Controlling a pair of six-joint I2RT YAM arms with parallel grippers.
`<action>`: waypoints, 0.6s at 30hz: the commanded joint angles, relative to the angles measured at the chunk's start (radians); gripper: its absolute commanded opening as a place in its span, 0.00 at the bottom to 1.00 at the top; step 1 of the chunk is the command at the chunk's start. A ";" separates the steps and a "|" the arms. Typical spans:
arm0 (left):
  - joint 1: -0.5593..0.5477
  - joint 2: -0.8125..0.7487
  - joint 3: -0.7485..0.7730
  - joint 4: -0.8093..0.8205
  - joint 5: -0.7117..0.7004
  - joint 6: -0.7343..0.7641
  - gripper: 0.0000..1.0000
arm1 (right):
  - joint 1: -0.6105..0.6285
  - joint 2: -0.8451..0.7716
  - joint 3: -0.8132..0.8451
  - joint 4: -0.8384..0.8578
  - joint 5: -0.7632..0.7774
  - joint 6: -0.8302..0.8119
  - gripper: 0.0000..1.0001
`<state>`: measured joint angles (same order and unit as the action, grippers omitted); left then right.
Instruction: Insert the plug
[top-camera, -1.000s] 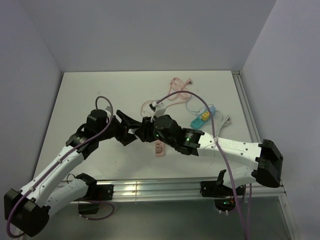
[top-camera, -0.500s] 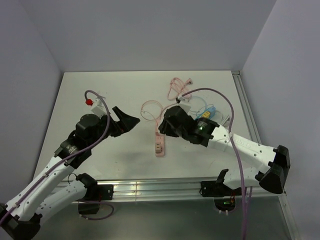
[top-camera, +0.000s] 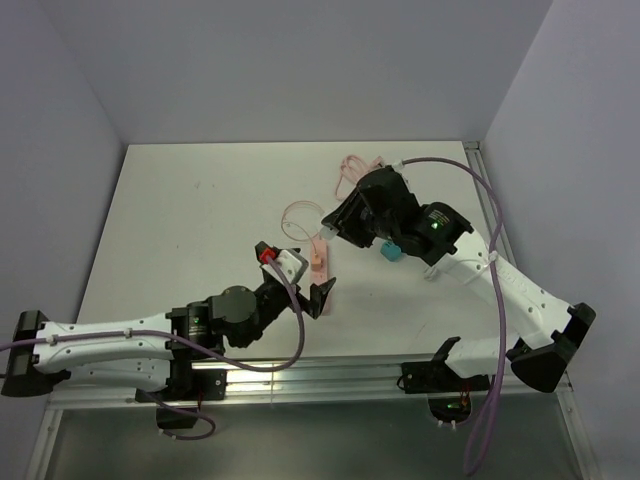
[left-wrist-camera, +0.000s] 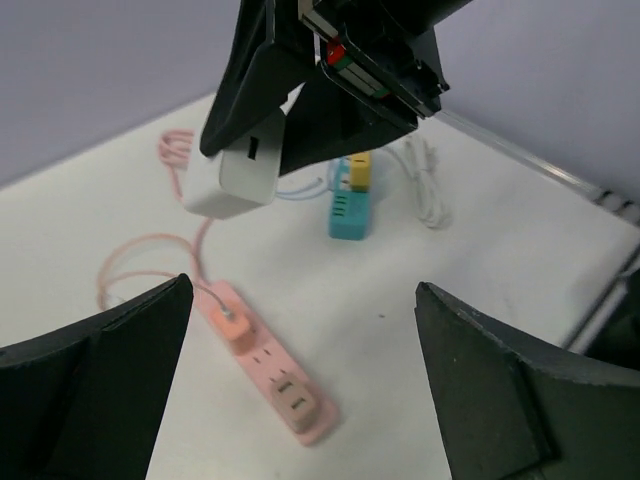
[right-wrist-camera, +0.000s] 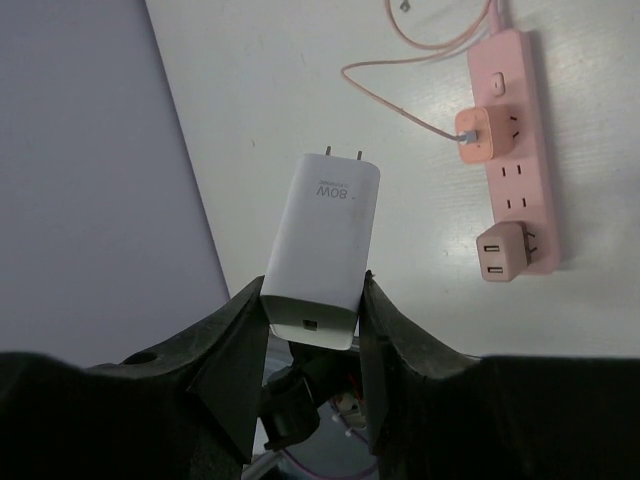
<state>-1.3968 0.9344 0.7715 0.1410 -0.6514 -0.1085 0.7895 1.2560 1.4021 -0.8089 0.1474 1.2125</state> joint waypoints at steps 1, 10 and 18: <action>-0.033 0.035 -0.029 0.236 -0.195 0.321 0.98 | -0.009 -0.029 0.011 0.004 -0.058 0.047 0.00; -0.045 0.148 -0.119 0.560 -0.212 0.624 0.85 | -0.007 -0.058 -0.038 0.024 -0.091 0.055 0.00; 0.002 0.181 -0.115 0.583 -0.144 0.636 0.61 | -0.006 -0.055 -0.035 0.042 -0.123 0.071 0.00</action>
<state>-1.4193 1.1286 0.6537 0.6468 -0.8295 0.4973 0.7845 1.2312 1.3647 -0.8158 0.0395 1.2648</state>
